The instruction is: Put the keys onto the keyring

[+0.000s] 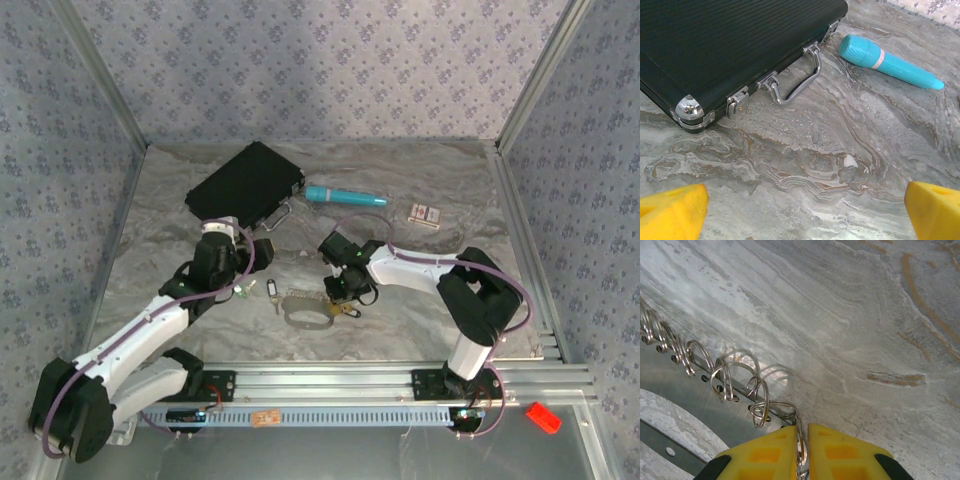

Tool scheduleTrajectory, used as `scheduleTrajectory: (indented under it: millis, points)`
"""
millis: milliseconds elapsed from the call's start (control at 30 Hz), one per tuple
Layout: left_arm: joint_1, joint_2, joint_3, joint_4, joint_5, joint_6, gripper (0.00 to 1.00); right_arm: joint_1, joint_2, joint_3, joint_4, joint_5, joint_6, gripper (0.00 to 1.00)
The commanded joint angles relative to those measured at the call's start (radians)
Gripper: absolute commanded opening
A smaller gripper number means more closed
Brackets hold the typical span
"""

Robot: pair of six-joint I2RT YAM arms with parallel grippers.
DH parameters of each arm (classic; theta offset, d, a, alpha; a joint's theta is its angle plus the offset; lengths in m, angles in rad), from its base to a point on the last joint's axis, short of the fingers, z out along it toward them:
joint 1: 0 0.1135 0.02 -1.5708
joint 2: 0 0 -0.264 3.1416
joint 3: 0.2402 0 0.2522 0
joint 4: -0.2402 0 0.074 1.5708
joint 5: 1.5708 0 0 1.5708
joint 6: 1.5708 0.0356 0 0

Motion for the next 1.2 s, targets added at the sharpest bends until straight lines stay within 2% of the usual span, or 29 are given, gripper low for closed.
scheduleTrajectory:
  millis: [0, 100, 200, 333, 467, 633, 800, 967, 1100, 1167]
  points:
    - [-0.006, -0.022, -0.009, 0.006, -0.02, 0.019, 1.0, -0.006, 0.016, 0.027, -0.012, -0.008, 0.004, 0.14]
    - [-0.005, -0.029, -0.009, 0.001, -0.024, 0.022, 1.0, -0.004, 0.016, 0.03, -0.015, -0.007, 0.0, 0.11]
    - [-0.005, -0.038, -0.009, -0.004, -0.029, 0.027, 1.0, -0.003, 0.005, 0.032, -0.022, 0.001, -0.008, 0.0]
    - [-0.005, -0.055, -0.008, -0.007, -0.037, 0.046, 1.0, 0.003, -0.059, 0.021, -0.02, 0.041, -0.029, 0.0]
    - [-0.007, -0.07, 0.001, -0.005, -0.022, 0.099, 0.97, 0.023, -0.143, 0.027, -0.031, 0.132, -0.094, 0.0]
    - [-0.016, -0.09, 0.006, 0.046, 0.029, 0.183, 0.89, 0.05, -0.282, -0.019, 0.078, 0.162, -0.233, 0.0]
    - [-0.041, -0.124, -0.013, 0.144, 0.106, 0.265, 0.77, 0.038, -0.39, -0.064, 0.185, 0.045, -0.437, 0.0]
    - [-0.084, -0.159, -0.06, 0.238, 0.188, 0.316, 0.65, -0.001, -0.434, -0.07, 0.214, -0.147, -0.555, 0.0]
    - [-0.145, -0.175, -0.098, 0.275, 0.308, 0.433, 0.55, -0.022, -0.455, -0.066, 0.221, -0.275, -0.628, 0.0]
    - [-0.176, -0.178, -0.11, 0.267, 0.357, 0.488, 0.53, -0.031, -0.461, -0.065, 0.217, -0.308, -0.651, 0.0]
